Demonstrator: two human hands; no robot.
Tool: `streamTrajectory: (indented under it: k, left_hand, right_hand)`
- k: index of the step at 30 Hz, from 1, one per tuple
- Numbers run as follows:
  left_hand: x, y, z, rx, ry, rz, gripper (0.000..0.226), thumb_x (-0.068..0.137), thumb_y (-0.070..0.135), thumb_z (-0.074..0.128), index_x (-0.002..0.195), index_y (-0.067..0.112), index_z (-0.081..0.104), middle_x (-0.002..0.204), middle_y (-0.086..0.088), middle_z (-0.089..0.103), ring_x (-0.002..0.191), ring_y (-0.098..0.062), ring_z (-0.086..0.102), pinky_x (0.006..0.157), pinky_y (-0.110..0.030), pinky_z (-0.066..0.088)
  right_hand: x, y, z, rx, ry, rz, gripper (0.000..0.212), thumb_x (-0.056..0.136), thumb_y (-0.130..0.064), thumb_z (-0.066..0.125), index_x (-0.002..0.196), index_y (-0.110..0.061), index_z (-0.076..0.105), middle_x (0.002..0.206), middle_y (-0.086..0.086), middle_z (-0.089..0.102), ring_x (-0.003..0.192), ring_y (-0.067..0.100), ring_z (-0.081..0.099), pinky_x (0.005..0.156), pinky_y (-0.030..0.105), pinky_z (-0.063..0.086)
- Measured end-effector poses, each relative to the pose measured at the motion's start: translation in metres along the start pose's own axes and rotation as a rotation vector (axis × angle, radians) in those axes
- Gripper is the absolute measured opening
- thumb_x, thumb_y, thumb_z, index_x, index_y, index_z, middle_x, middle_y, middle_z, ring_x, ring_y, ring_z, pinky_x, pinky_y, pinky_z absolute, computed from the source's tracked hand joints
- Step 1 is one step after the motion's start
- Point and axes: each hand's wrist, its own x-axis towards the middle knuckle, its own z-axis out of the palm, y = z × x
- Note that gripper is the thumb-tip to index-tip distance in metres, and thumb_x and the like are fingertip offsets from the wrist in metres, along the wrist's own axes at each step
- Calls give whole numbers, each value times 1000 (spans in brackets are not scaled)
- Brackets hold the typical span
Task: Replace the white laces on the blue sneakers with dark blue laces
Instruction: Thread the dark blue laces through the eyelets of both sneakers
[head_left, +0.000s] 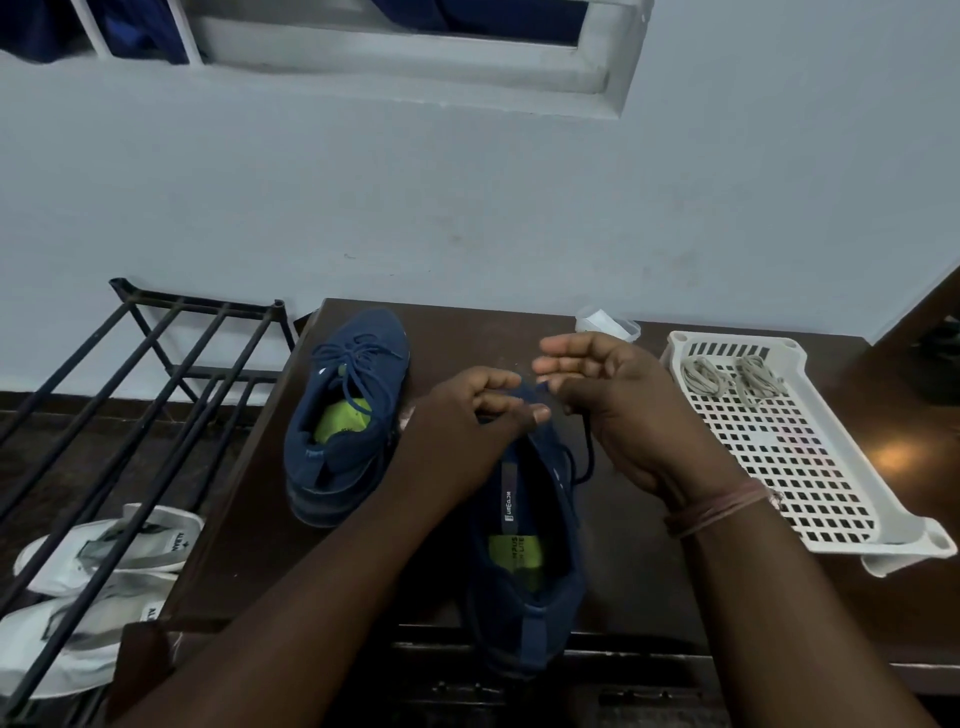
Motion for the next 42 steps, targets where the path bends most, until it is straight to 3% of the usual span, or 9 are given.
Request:
streamTrajectory:
  k: [6, 11, 17, 24, 27, 29, 35, 38, 42]
  left_hand:
    - [-2, 5, -3, -166, 16, -41, 13, 93, 22, 69, 92, 13, 78, 76, 4, 77, 71, -12, 70, 69, -24, 53]
    - [7, -12, -14, -359, 168, -284, 19, 93, 24, 69, 90, 9, 79, 68, 4, 72, 59, -10, 50, 56, -22, 43]
    - [10, -18, -15, -281, 252, -362, 22, 93, 23, 69, 86, 4, 77, 52, 4, 60, 41, -4, 41, 37, -14, 31]
    - [11, -18, -14, -319, 263, -415, 22, 95, 18, 66, 98, -3, 73, 40, 11, 56, 30, 4, 41, 34, -11, 31]
    - [9, -18, -12, -255, 266, -368, 22, 95, 20, 66, 90, -1, 75, 45, 10, 60, 36, 2, 45, 37, -11, 34]
    - [7, -16, -12, -213, 232, -333, 22, 94, 23, 68, 90, 3, 74, 58, 6, 64, 48, -4, 51, 41, -12, 38]
    - [-6, -3, -11, 137, 75, -330, 54, 70, 57, 83, 95, 16, 59, 90, -2, 68, 77, -14, 65, 63, -32, 50]
    - [-12, -4, -11, 278, -34, -304, 40, 70, 51, 83, 87, 22, 62, 84, 5, 66, 76, -10, 62, 67, -30, 49]
    - [-12, -4, -22, 271, 15, -271, 8, 84, 27, 76, 79, 22, 73, 80, 8, 71, 78, -7, 66, 74, -26, 52]
  right_hand:
    - [-3, -7, 10, 173, -19, 45, 22, 86, 13, 63, 105, 3, 64, 105, 23, 71, 84, 23, 71, 56, 20, 53]
    - [-10, -22, -2, 571, -55, 79, 18, 84, 14, 51, 95, 6, 62, 113, 27, 67, 108, 34, 68, 86, 29, 58]
    - [-16, -28, -2, 909, -293, 51, 60, 61, 14, 29, 116, 7, 51, 140, 44, 39, 134, 53, 40, 115, 51, 32]
    - [-6, -28, 6, 1219, -384, -91, 66, 52, 11, 30, 114, -4, 47, 149, 38, 31, 144, 45, 28, 120, 51, 24]
    - [-10, -27, 18, 961, -146, -186, 67, 46, 21, 31, 105, -2, 52, 138, 35, 48, 134, 38, 48, 116, 46, 34]
    - [-7, -17, 22, 767, 1, -216, 53, 68, 26, 29, 105, 0, 55, 130, 30, 57, 131, 32, 53, 114, 41, 38]
    - [-7, -7, 5, -412, 507, -434, 38, 99, 6, 38, 121, -9, 64, 116, 2, 69, 101, -15, 61, 84, 4, 45]
    - [-9, -3, 2, -507, 511, -324, 42, 97, 1, 42, 132, -21, 50, 95, -2, 71, 76, -5, 66, 62, 1, 43]
    - [-9, 5, 18, -664, 254, -205, 26, 91, -1, 50, 95, -27, 49, 80, -4, 71, 66, 3, 65, 62, 18, 49]
